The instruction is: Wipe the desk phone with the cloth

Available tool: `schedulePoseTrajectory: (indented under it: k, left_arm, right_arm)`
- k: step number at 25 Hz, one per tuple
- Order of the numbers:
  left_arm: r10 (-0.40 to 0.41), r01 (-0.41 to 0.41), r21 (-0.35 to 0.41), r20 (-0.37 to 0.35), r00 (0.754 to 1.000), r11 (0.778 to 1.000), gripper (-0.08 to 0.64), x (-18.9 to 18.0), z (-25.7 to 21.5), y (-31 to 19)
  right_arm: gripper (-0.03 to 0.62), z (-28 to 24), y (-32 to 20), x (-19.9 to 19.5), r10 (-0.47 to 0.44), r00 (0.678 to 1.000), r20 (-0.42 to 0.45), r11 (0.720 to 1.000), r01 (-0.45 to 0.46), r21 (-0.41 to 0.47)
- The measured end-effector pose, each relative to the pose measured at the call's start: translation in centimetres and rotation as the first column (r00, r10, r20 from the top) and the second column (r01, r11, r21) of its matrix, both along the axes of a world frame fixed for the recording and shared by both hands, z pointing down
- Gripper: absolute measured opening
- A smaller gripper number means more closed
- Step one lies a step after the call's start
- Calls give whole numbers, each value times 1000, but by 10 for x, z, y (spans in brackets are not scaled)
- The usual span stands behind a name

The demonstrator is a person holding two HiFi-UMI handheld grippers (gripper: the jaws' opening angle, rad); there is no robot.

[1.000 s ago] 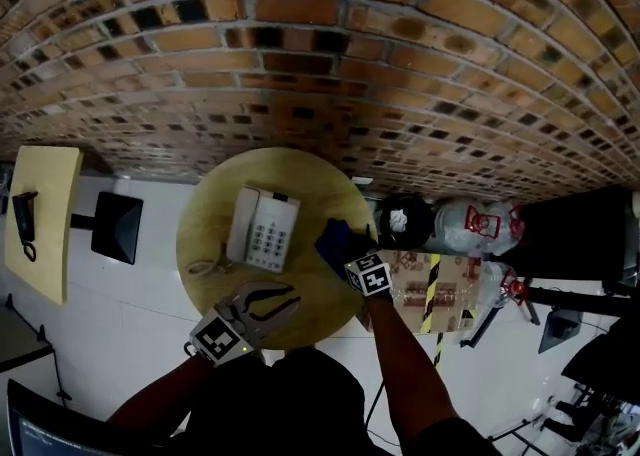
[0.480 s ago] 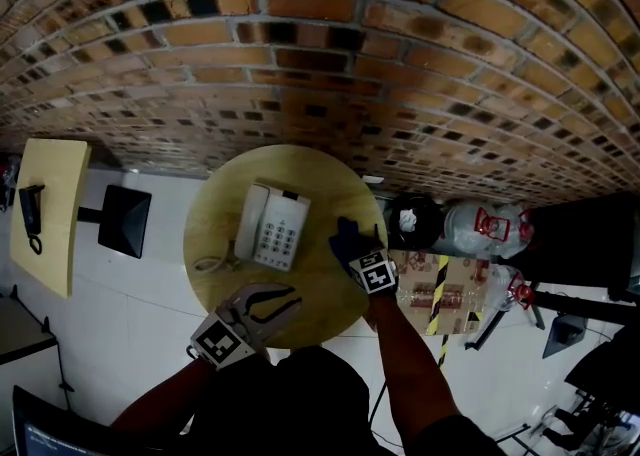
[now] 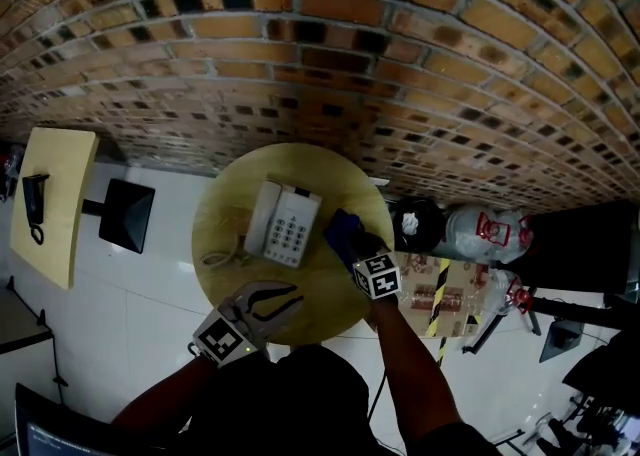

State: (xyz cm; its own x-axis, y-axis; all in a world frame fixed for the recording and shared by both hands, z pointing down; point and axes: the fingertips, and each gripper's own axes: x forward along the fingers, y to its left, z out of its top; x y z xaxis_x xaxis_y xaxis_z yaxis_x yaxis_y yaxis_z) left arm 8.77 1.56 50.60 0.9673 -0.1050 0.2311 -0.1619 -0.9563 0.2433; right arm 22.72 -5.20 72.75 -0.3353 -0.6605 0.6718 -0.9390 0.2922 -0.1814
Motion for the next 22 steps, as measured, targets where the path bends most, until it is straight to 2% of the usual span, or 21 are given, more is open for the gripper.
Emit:
schedulePoseTrajectory:
  k: [5, 9, 16, 22]
  left_arm:
    - [-20, 20, 14, -23, 1000, 1000, 71, -13, -10, -1]
    - [-65, 66, 23, -41, 997, 998, 71, -29, -17, -9]
    - [-163, 163, 9, -38, 986, 987, 71, -61, -17, -25]
    - [-209, 209, 9, -37, 977, 978, 71, -82, -16, -31]
  right_arm:
    - [51, -49, -32, -20, -27, 999, 23, 994, 24, 105]
    - [51, -65, -68, -43, -99, 995, 19, 986, 96, 139]
    - [51, -47, -118, -86, -232, 972, -24, 967, 234, 103]
    - [51, -10, -116, -114, -307, 950, -53, 951, 308, 11]
